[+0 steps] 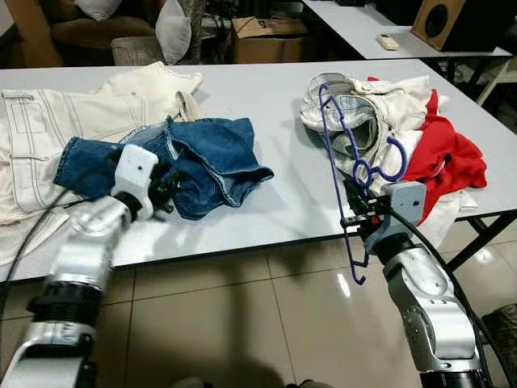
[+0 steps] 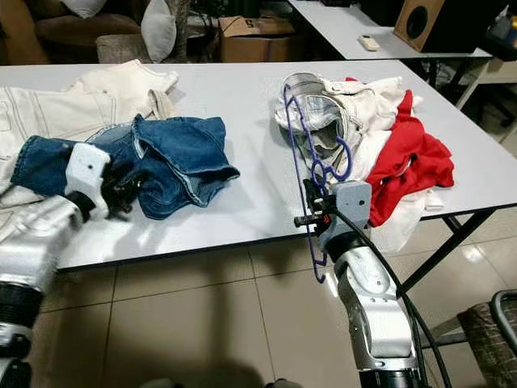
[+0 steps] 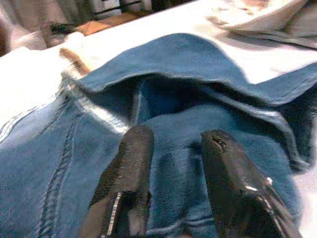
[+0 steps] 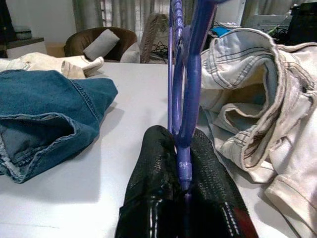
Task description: Hang hanger
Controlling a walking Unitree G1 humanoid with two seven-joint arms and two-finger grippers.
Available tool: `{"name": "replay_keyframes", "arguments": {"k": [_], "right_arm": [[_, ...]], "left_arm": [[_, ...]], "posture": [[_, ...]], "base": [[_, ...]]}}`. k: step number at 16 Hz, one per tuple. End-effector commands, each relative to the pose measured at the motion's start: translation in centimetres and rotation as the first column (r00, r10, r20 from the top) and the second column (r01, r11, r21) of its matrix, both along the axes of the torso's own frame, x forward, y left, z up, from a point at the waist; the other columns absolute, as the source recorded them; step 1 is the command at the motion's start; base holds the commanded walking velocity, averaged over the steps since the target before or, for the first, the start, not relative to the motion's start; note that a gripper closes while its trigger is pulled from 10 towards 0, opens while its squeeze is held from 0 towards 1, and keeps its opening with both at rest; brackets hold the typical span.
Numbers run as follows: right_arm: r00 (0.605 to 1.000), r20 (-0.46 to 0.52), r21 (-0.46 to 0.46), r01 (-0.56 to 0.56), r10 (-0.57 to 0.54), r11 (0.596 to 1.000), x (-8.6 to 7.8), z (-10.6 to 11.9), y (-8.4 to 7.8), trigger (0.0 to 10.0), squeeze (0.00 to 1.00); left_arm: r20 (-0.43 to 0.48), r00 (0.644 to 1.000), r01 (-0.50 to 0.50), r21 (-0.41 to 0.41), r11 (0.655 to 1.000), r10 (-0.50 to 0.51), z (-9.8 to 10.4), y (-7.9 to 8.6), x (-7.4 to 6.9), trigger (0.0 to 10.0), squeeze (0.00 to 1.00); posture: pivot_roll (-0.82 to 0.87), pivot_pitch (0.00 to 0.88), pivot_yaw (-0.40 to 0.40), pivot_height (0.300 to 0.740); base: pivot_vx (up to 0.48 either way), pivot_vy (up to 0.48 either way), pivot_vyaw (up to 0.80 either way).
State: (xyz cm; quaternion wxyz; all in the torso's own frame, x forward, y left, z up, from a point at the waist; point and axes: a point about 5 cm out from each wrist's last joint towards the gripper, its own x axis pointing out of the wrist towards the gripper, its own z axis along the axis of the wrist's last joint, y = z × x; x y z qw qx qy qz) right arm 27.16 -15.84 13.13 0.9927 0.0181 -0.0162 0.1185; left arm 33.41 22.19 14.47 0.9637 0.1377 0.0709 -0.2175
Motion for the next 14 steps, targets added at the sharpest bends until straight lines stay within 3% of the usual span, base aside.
{"name": "replay_keyframes", "arguments": {"k": [1, 2, 3, 4, 5, 6, 7, 8, 10, 14], "right_arm": [[1.0, 0.019, -0.004, 0.024, -0.024, 1.0, -0.1, 0.3, -0.5, 10.0, 0.0], [0.999, 0.017, -0.005, 0.032, -0.031, 0.999, -0.3, 0.3, -0.6, 10.0, 0.0], [0.999, 0.018, -0.005, 0.037, -0.037, 0.999, -0.4, 0.3, -0.6, 10.0, 0.0], [0.999, 0.019, -0.003, 0.038, -0.038, 0.999, -0.4, 0.3, -0.6, 10.0, 0.0], [0.999, 0.02, 0.003, 0.043, -0.043, 0.999, -0.4, 0.4, -0.6, 10.0, 0.0], [0.999, 0.02, 0.007, 0.043, -0.043, 0.999, -0.4, 0.4, -0.5, 10.0, 0.0], [0.999, 0.021, 0.005, 0.036, -0.036, 0.999, -0.4, 0.4, -0.4, 10.0, 0.0], [0.999, 0.024, 0.007, 0.035, -0.035, 0.999, -0.2, 0.5, -0.3, 10.0, 0.0], [0.999, 0.018, 0.018, 0.033, -0.033, 0.999, 0.0, 0.4, -0.2, 10.0, 0.0], [1.0, 0.011, 0.031, 0.006, -0.006, 1.0, 0.1, 0.1, 0.8, 10.0, 0.0]], "left_arm": [[-0.08, 0.987, 0.144, 0.089, 0.986, -0.137, -0.7, -1.1, -0.5, 10.0, 1.0], [-0.11, 0.984, 0.163, 0.206, 0.965, -0.142, -1.6, -1.3, -0.4, 10.0, 1.0], [-0.107, 0.986, 0.149, 0.254, 0.956, -0.126, -1.9, -1.3, -0.2, 10.0, 0.84], [-0.104, 0.988, 0.141, 0.27, 0.953, -0.117, -2.0, -1.3, -0.1, 10.0, 0.84], [-0.095, 0.991, 0.123, 0.291, 0.949, -0.099, -2.3, -1.4, 0.1, 10.0, 0.0], [-0.074, 0.995, 0.084, 0.321, 0.944, -0.063, -2.9, -1.7, 0.5, 10.0, 0.0], [-0.063, 0.997, 0.072, 0.333, 0.94, -0.054, -3.1, -1.9, 0.6, 3.7, 0.0], [-0.057, 0.997, 0.073, 0.304, 0.95, -0.059, -2.9, -2.0, 0.6, 0.0, 0.0], [-0.057, 0.996, 0.086, 0.295, 0.952, -0.073, -3.0, -2.0, 0.3, 0.0, 0.0], [-0.072, 0.993, 0.101, 0.187, 0.977, -0.089, -3.0, -1.6, -0.3, 0.0, 0.0]], "posture": [[-0.1, 0.0, 0.002, 0.74], [-0.11, 0.0, 0.011, 0.74], [-0.11, 0.0, 0.015, 0.74], [-0.12, 0.0, 0.016, 0.74], [-0.12, 0.0, 0.015, 0.74], [-0.11, 0.0, 0.012, 0.74], [-0.12, 0.0, 0.014, 0.74], [-0.11, 0.0, 0.014, 0.74], [-0.08, 0.0, 0.003, 0.74], [-0.06, 0.0, -0.002, 0.74]], "base": [[0.0, 0.0, 0.0], [0.0, 0.0, 0.0], [0.0, 0.0, 0.0], [0.0, 0.0, 0.0], [0.0, 0.0, 0.0], [0.0, 0.0, 0.0], [0.0, 0.0, 0.0], [0.0, 0.0, 0.0], [0.0, 0.0, 0.0], [0.0, 0.0, 0.0]]}}
